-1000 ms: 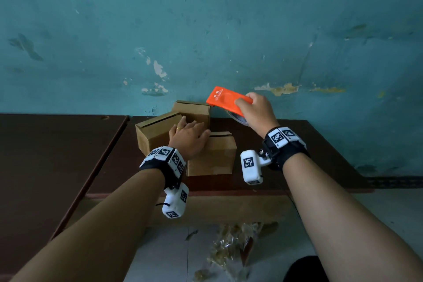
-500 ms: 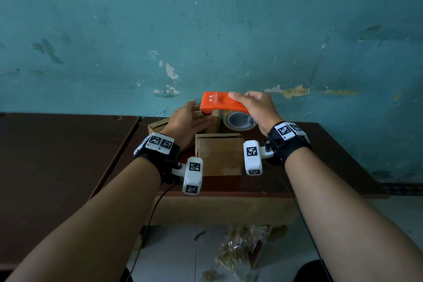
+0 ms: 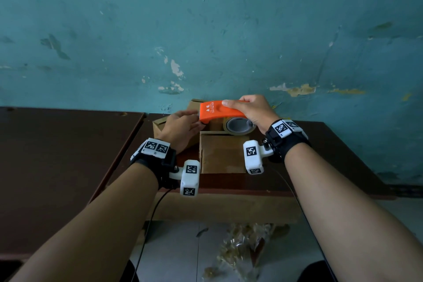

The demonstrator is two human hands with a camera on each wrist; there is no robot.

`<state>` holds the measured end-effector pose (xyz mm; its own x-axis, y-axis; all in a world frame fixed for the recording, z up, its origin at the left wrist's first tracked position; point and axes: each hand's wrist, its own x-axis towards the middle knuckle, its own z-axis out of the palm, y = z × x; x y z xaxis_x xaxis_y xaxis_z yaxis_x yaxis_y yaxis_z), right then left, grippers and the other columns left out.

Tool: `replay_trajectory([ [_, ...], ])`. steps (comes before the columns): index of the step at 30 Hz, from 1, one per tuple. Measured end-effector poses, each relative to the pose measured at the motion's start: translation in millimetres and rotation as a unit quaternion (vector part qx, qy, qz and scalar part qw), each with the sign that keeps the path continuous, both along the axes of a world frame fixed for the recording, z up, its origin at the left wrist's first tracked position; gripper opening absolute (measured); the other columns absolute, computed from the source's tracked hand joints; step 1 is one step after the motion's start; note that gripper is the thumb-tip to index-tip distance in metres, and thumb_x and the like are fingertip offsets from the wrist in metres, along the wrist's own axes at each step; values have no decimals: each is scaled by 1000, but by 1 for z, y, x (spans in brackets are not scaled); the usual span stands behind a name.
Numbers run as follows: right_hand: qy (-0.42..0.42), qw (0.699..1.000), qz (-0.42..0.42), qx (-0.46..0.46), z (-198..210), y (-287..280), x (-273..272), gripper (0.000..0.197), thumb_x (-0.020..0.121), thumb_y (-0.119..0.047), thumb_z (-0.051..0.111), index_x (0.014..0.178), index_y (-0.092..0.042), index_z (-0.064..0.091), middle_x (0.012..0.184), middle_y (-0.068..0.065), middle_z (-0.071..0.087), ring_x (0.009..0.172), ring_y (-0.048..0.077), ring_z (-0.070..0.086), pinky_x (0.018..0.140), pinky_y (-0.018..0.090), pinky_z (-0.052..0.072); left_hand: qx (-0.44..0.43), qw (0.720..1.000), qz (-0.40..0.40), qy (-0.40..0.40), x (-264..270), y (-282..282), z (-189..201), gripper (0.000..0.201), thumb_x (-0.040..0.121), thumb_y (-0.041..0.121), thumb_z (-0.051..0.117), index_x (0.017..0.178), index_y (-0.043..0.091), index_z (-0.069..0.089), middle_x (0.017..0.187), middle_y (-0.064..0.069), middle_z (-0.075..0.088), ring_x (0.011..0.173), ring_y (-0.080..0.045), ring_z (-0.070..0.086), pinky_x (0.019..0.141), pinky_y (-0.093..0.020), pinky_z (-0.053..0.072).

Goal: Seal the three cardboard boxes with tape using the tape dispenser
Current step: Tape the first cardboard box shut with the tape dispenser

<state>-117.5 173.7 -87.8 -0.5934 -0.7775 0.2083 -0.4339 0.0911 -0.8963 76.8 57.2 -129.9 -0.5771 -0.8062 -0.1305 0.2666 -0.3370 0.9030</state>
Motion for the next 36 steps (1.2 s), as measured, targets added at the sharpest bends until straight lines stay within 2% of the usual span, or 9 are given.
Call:
replay_trajectory([
  [5,13,999,13,51,-4,-5,3,62,62,-70,88,79,-14,66,62,1,55,47,21,49,45,28,40,4,1000,16,-8,2,-2,-9,37,102,-8,58,137,-4,47,114,-28,70,100,-32,73,84,-35,62],
  [11,47,996,15,79,-1,-8,5,54,73,-61,89,76,-13,65,54,-1,54,38,19,48,41,24,37,23,999,33,-28,2,-1,-13,18,98,-9,65,114,-6,59,113,-29,74,97,-29,76,91,-35,62],
  [15,64,994,26,88,3,-9,3,53,74,-59,89,74,-13,64,52,-1,52,37,20,48,39,24,37,34,997,57,-44,2,-3,-12,49,91,-13,68,137,-9,51,113,-27,74,99,-31,78,77,-32,64],
  [17,70,993,33,88,4,-9,2,52,75,-58,89,74,-12,63,55,1,53,37,19,48,39,23,37,35,997,67,-33,3,-5,-10,57,90,-15,66,141,-5,43,115,-28,71,96,-32,78,78,-35,64],
  [20,85,991,40,98,5,-10,1,49,78,-54,87,77,-11,64,58,5,56,37,19,50,38,23,37,12,997,73,-32,4,-3,-8,53,91,-17,63,131,11,42,115,-25,68,90,-29,75,72,-32,63],
  [24,89,990,34,104,4,-12,1,51,78,-55,87,78,-8,66,59,6,54,37,20,50,40,24,36,8,996,81,-40,4,-5,-8,45,93,-16,64,122,15,47,113,-23,68,82,-24,75,66,-27,61],
  [29,86,991,29,94,4,-11,-4,51,78,-55,86,74,-9,64,56,2,50,39,18,47,45,26,36,15,996,78,-36,8,-11,-6,45,92,-14,70,119,14,47,122,-27,67,85,-25,77,71,-28,65],
  [33,91,991,39,93,10,-11,-4,46,81,-50,86,81,-8,66,59,4,54,37,17,48,37,21,36,29,995,89,-32,8,-16,-4,45,91,-17,69,113,15,47,124,-28,67,87,-26,78,76,-32,65],
  [36,93,990,38,100,10,-14,-6,50,79,-54,85,80,-8,66,59,5,51,39,18,48,43,24,37,32,995,84,-32,8,-18,-3,45,91,-16,69,114,16,47,123,-26,67,89,-27,78,79,-34,66],
])
